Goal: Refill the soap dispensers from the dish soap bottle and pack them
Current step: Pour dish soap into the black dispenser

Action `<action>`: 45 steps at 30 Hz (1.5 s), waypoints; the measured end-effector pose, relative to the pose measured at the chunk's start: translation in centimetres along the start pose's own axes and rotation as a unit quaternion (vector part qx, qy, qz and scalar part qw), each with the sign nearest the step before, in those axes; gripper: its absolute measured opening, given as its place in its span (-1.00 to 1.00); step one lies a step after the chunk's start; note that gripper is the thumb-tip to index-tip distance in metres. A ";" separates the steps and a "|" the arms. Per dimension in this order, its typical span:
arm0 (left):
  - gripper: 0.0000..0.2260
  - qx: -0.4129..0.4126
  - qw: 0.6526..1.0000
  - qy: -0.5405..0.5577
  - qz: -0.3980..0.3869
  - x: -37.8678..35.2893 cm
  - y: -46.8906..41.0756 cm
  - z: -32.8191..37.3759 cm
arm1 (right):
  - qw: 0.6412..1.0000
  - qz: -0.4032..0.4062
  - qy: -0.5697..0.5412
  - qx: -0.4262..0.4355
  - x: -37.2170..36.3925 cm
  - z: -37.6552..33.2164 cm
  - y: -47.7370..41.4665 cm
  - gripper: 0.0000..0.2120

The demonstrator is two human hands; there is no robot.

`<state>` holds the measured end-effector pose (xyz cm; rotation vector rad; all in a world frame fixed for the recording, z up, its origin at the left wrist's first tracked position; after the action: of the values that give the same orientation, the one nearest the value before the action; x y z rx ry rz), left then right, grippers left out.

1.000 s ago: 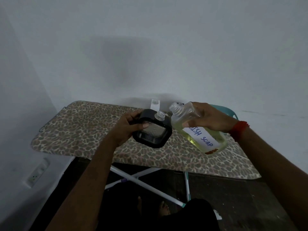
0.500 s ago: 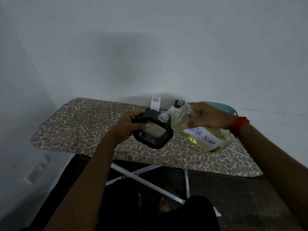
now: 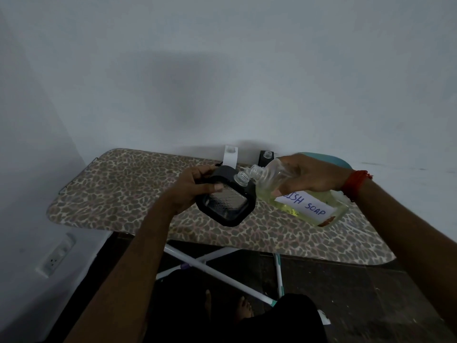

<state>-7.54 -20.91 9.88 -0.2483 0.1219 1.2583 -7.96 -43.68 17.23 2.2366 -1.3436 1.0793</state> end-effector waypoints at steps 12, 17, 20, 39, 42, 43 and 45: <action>-0.62 -0.003 1.000 -0.008 0.000 -0.2 -0.4 -0.6 | 0.997 -0.021 0.070 0.004 0.4 0.1 -0.2 -0.06; -0.64 -0.003 1.000 -0.005 -0.001 -0.5 -0.3 -0.7 | 0.996 -0.031 0.088 -0.007 0.5 0.9 -0.5 -0.30; -0.64 -0.011 1.000 -0.004 -0.004 -0.7 -0.2 -0.7 | 0.995 -0.033 0.089 -0.017 0.6 1.1 -0.5 -0.34; -0.64 -0.009 1.000 0.028 0.010 -0.5 -0.2 -1.5 | 0.993 -0.078 0.078 -0.035 0.4 -0.2 -1.1 -0.37; -0.63 -0.005 0.999 0.035 0.010 -0.4 -0.3 -1.9 | 0.993 -0.078 0.084 -0.036 0.4 -0.3 -1.3 -0.30; -0.63 -0.004 0.999 0.036 0.014 -0.3 -0.4 -2.0 | 0.993 -0.080 0.081 -0.036 0.3 -0.5 -1.4 -0.35; -0.61 -0.005 0.999 0.034 0.018 -0.1 -0.4 -2.1 | 0.993 -0.086 0.074 -0.039 0.4 -0.9 -1.4 -0.47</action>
<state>-7.13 -21.68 7.92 -0.2996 0.1787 1.2872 -7.06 -42.65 18.25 2.1260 -1.0915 1.0891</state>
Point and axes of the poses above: each hand's wrist, its own y-axis away from the middle knuckle, its own x-axis out of the back of the hand, z = x × y, the point moved 7 cm from there along -y, towards the middle knuckle, and after that the axes turned 11 degrees about z, right-handed, at the moved point
